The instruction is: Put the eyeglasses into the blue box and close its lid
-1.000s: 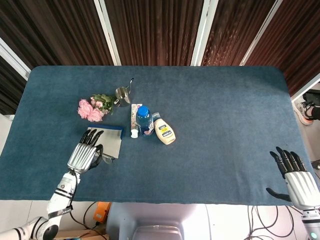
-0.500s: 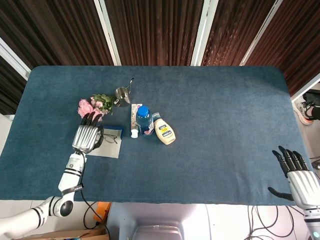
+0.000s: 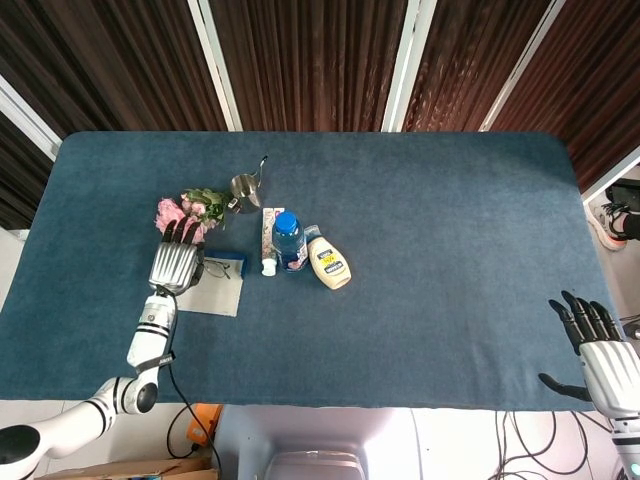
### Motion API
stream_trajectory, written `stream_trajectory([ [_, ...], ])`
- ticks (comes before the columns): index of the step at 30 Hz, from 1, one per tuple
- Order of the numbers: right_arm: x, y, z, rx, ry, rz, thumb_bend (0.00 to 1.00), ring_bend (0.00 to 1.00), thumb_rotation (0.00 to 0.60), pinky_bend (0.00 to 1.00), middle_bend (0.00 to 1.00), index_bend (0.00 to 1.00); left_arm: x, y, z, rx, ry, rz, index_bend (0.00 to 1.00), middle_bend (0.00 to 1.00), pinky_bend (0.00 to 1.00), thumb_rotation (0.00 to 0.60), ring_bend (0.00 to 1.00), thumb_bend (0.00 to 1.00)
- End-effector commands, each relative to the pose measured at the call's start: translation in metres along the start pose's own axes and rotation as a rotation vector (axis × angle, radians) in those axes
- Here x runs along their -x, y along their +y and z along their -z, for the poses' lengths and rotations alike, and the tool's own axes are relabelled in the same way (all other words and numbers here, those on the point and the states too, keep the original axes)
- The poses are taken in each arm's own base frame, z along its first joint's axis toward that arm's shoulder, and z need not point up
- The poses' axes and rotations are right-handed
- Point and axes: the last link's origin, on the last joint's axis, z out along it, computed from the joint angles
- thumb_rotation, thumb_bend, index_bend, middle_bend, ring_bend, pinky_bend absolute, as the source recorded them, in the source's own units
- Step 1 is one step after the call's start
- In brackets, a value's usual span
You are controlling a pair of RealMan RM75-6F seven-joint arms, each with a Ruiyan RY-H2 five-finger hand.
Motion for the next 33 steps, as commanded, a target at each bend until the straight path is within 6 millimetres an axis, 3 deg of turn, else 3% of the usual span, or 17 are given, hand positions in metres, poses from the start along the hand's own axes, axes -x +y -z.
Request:
stream_trajectory([
  [1, 0.000, 0.000, 0.000, -0.001, 0.000, -0.001, 0.22, 0.00, 0.600, 0.06, 0.00, 0.00, 0.004, 0.001, -0.003, -0.003, -0.005, -0.003, 0.66, 0.12, 0.09, 0.600, 0.00, 0.40],
  [9, 0.000, 0.000, 0.000, 0.000, 0.000, -0.003, 0.22, 0.00, 0.600, 0.06, 0.00, 0.00, 0.011, -0.001, -0.011, -0.023, -0.016, -0.028, 0.64, 0.12, 0.09, 0.600, 0.01, 0.40],
  [15, -0.001, 0.001, 0.001, 0.002, 0.000, -0.008, 0.22, 0.00, 0.600, 0.07, 0.00, 0.00, 0.016, 0.001, -0.013, -0.025, -0.019, -0.027, 0.52, 0.12, 0.11, 0.600, 0.01, 0.38],
  [29, -0.001, 0.001, 0.001, 0.001, -0.002, -0.008, 0.22, 0.00, 0.600, 0.07, 0.00, 0.00, 0.014, 0.002, -0.011, -0.046, 0.013, 0.013, 0.38, 0.11, 0.15, 0.600, 0.03, 0.37],
  [33, 0.000, 0.000, 0.001, -0.002, -0.004, -0.004, 0.22, 0.00, 0.600, 0.07, 0.00, 0.00, 0.013, 0.000, -0.006, -0.055, -0.005, 0.025, 0.28, 0.07, 0.15, 0.600, 0.01, 0.33],
])
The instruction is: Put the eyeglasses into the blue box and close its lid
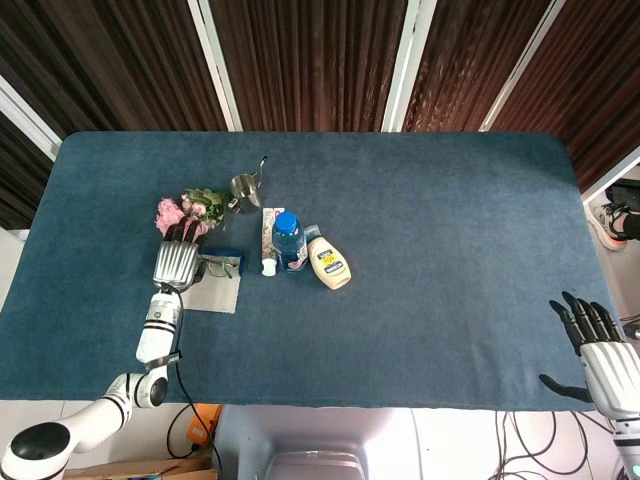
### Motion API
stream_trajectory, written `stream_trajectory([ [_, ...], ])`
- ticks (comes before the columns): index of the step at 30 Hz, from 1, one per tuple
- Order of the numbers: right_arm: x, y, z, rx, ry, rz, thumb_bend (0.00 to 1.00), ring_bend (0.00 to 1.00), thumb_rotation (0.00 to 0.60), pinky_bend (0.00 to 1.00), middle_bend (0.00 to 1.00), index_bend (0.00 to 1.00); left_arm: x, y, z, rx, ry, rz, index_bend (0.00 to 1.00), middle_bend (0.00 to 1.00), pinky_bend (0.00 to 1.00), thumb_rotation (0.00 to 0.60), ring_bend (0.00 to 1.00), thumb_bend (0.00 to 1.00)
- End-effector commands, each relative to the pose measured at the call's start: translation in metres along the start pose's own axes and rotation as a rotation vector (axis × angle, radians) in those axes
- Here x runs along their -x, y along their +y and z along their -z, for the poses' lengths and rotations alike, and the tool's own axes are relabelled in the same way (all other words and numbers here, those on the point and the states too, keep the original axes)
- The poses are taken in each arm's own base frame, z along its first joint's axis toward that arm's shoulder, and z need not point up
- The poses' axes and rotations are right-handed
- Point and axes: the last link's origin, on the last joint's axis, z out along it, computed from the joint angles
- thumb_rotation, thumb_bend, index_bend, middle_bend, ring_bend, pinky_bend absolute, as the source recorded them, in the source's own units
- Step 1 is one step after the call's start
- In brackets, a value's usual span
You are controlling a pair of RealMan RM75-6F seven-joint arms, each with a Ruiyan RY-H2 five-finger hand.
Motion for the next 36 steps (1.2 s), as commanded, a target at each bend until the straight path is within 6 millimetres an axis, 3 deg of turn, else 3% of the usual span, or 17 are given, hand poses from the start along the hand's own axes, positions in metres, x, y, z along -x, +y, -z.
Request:
stream_trajectory([
  [1, 0.001, -0.001, 0.000, -0.001, -0.002, 0.002, 0.22, 0.00, 0.600, 0.07, 0.00, 0.00, -0.002, -0.003, 0.005, -0.010, -0.008, 0.005, 0.25, 0.06, 0.15, 0.600, 0.00, 0.33],
  [7, 0.002, -0.002, 0.000, -0.006, -0.008, 0.009, 0.22, 0.00, 0.600, 0.08, 0.00, 0.00, -0.018, -0.004, 0.023, 0.016, 0.051, 0.050, 0.21, 0.05, 0.16, 0.600, 0.00, 0.31],
  [15, 0.004, -0.004, 0.002, -0.018, -0.015, 0.013, 0.22, 0.00, 0.600, 0.08, 0.00, 0.00, -0.036, -0.024, 0.083, 0.108, 0.018, 0.100, 0.29, 0.03, 0.15, 0.600, 0.00, 0.30],
  [20, 0.007, -0.007, 0.003, -0.030, -0.024, 0.020, 0.22, 0.00, 0.600, 0.08, 0.00, 0.00, -0.043, -0.034, 0.110, 0.152, -0.123, 0.025, 0.17, 0.00, 0.11, 0.600, 0.00, 0.29],
  [25, 0.009, -0.009, 0.004, -0.036, -0.030, 0.028, 0.22, 0.00, 0.600, 0.08, 0.00, 0.00, -0.043, -0.035, 0.110, 0.148, -0.200, -0.044, 0.13, 0.00, 0.08, 0.600, 0.00, 0.27],
  [36, 0.008, -0.007, 0.003, -0.030, -0.029, 0.026, 0.22, 0.00, 0.600, 0.08, 0.00, 0.00, -0.024, -0.024, 0.097, 0.147, -0.254, -0.099, 0.19, 0.00, 0.07, 0.600, 0.00, 0.27],
])
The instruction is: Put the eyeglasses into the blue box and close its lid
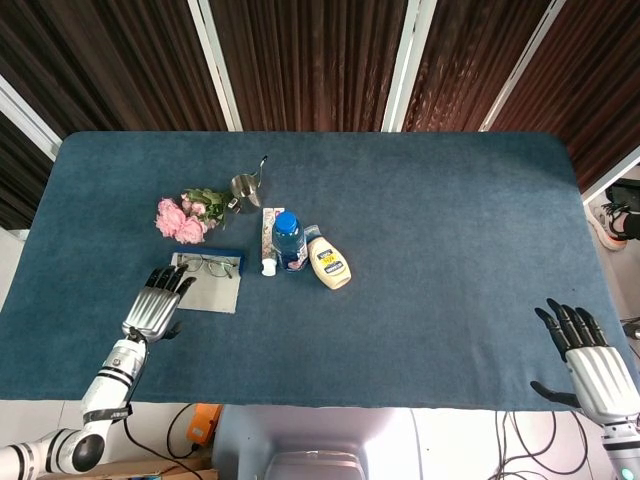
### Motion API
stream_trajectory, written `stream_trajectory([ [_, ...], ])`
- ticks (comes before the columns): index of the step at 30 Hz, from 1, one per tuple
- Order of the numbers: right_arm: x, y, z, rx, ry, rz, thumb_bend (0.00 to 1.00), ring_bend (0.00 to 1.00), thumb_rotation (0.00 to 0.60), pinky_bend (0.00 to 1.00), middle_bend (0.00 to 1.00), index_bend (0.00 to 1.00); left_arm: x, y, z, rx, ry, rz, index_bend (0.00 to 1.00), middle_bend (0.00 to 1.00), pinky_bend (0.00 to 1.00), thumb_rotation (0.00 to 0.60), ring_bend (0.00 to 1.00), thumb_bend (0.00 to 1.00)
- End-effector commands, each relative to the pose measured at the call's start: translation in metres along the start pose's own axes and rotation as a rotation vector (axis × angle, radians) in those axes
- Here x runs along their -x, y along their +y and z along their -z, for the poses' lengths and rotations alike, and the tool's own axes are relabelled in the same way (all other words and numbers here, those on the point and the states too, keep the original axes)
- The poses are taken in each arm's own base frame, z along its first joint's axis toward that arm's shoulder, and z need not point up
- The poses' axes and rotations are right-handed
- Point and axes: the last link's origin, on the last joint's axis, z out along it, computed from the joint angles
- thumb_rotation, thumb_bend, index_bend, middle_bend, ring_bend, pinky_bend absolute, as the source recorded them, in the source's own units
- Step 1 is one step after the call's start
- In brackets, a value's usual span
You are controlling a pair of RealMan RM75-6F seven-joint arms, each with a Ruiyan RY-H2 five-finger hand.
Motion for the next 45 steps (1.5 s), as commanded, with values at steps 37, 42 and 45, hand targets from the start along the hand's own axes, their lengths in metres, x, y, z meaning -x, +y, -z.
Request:
stream_trajectory([
  [37, 0.000, 0.001, 0.000, 0.004, -0.001, 0.005, 0.22, 0.00, 0.600, 0.08, 0.00, 0.00, 0.011, 0.005, -0.036, 0.006, -0.060, -0.025, 0.30, 0.00, 0.08, 0.600, 0.00, 0.27],
  [42, 0.000, 0.001, 0.000, 0.005, 0.000, 0.003, 0.22, 0.00, 0.600, 0.08, 0.00, 0.00, 0.012, 0.005, -0.036, 0.006, -0.066, -0.029, 0.31, 0.00, 0.08, 0.600, 0.00, 0.27],
  [45, 0.000, 0.001, 0.000, 0.005, 0.001, 0.003, 0.22, 0.00, 0.600, 0.08, 0.00, 0.00, 0.012, 0.006, -0.036, 0.010, -0.067, -0.030, 0.33, 0.00, 0.08, 0.600, 0.00, 0.27],
])
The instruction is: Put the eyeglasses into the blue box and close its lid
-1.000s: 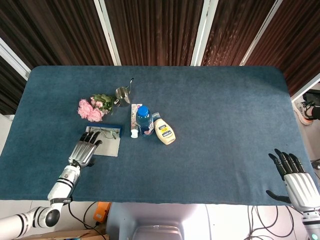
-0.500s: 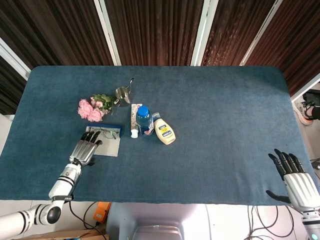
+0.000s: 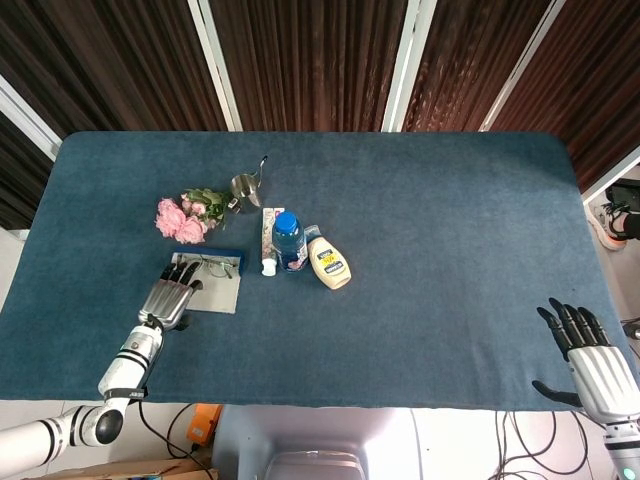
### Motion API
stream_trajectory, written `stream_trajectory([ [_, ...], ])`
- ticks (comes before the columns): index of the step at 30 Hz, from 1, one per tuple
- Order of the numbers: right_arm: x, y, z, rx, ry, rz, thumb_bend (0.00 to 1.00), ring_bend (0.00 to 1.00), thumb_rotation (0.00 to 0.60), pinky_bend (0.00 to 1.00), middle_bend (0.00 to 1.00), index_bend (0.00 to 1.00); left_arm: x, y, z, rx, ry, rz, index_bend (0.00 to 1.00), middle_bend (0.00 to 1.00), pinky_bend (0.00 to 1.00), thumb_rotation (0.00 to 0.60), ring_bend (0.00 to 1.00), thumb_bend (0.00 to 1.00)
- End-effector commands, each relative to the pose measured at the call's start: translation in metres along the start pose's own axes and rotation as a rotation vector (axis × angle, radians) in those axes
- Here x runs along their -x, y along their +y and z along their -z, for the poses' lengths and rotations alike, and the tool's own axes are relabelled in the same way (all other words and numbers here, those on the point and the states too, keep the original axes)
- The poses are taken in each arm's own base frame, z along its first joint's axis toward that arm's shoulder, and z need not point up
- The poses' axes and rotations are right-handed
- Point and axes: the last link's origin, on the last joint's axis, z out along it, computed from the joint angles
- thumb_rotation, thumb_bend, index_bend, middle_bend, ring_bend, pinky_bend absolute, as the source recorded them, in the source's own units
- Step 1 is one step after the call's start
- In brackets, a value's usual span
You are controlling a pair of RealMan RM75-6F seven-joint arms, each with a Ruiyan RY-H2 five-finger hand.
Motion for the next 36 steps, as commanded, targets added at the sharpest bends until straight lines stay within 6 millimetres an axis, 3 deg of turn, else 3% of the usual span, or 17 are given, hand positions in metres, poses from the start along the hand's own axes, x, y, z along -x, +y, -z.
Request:
stream_trajectory([
  [1, 0.0001, 0.0001, 0.0000, 0.000, -0.001, 0.001, 0.22, 0.00, 0.600, 0.08, 0.00, 0.00, 0.0002, 0.0006, 0.0001, 0.002, 0.000, 0.000, 0.34, 0.00, 0.08, 0.600, 0.00, 0.27],
  [19, -0.0003, 0.0008, 0.0000, 0.001, -0.002, 0.001, 0.22, 0.00, 0.600, 0.08, 0.00, 0.00, 0.0010, 0.0017, -0.0051, 0.008, 0.001, 0.013, 0.39, 0.00, 0.09, 0.600, 0.00, 0.28],
  [26, 0.0004, 0.0005, -0.0002, -0.001, -0.006, 0.005, 0.22, 0.00, 0.600, 0.08, 0.00, 0.00, -0.0029, 0.0006, -0.0008, 0.017, -0.023, 0.001, 0.32, 0.00, 0.09, 0.600, 0.00, 0.28],
  [36, 0.0003, 0.0003, 0.0000, -0.001, -0.005, 0.004, 0.22, 0.00, 0.600, 0.08, 0.00, 0.00, -0.0021, 0.0006, -0.0014, 0.000, -0.075, -0.025, 0.30, 0.00, 0.09, 0.600, 0.00, 0.28],
])
